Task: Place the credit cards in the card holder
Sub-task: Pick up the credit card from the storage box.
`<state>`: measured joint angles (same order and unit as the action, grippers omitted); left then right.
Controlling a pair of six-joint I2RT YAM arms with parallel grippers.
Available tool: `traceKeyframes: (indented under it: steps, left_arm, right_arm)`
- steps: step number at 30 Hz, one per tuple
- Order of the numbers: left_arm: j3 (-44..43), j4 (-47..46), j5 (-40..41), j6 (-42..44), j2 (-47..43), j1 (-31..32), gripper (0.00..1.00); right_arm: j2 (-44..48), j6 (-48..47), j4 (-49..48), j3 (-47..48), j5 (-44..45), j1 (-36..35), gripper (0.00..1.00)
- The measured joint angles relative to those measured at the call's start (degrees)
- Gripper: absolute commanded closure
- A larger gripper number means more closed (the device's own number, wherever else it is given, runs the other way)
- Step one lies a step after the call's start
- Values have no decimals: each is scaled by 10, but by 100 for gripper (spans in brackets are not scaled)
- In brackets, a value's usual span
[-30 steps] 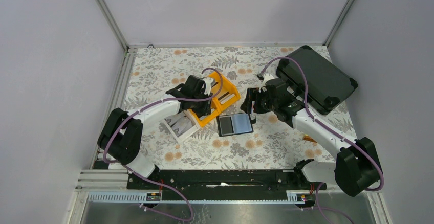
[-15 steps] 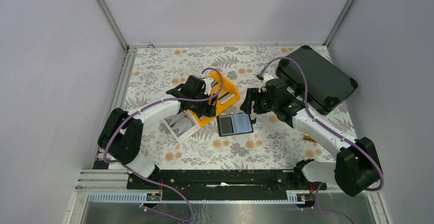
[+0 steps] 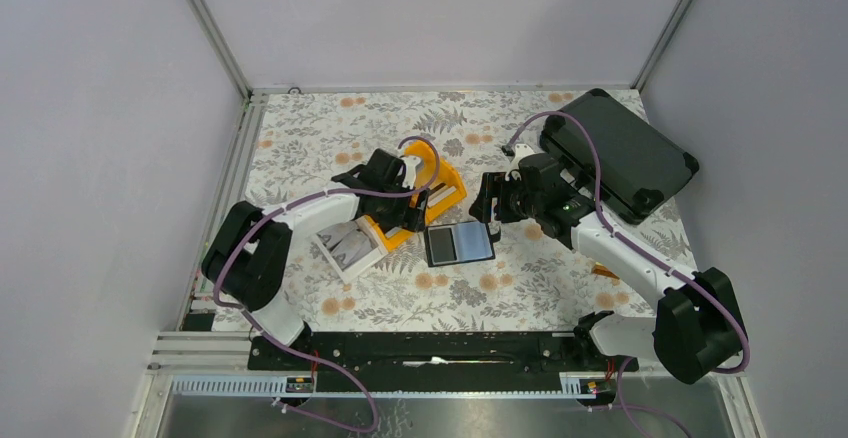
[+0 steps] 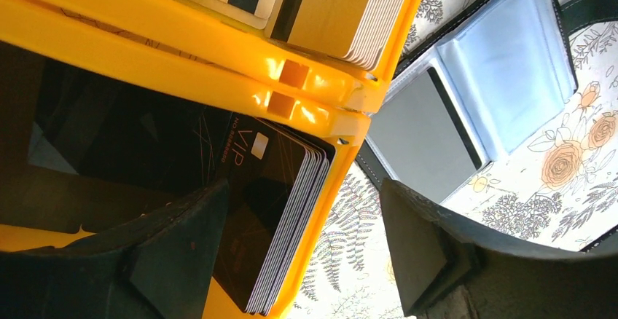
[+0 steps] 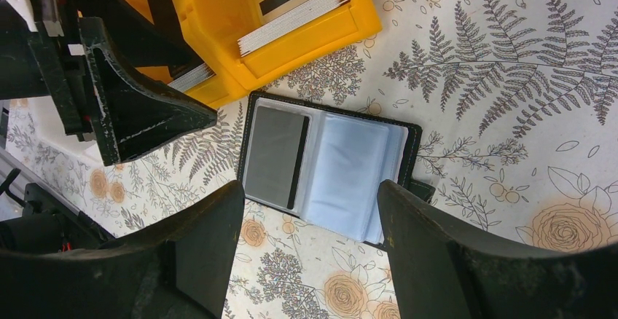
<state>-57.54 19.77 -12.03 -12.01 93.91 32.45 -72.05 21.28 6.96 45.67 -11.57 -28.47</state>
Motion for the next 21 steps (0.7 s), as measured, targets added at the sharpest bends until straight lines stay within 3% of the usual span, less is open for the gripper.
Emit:
traceKeyframes:
  steps: [21]
  left_arm:
    - [-7,45,-38,4,-24,5,26]
  right_arm:
    - [0,0,0,-1,0,0,26]
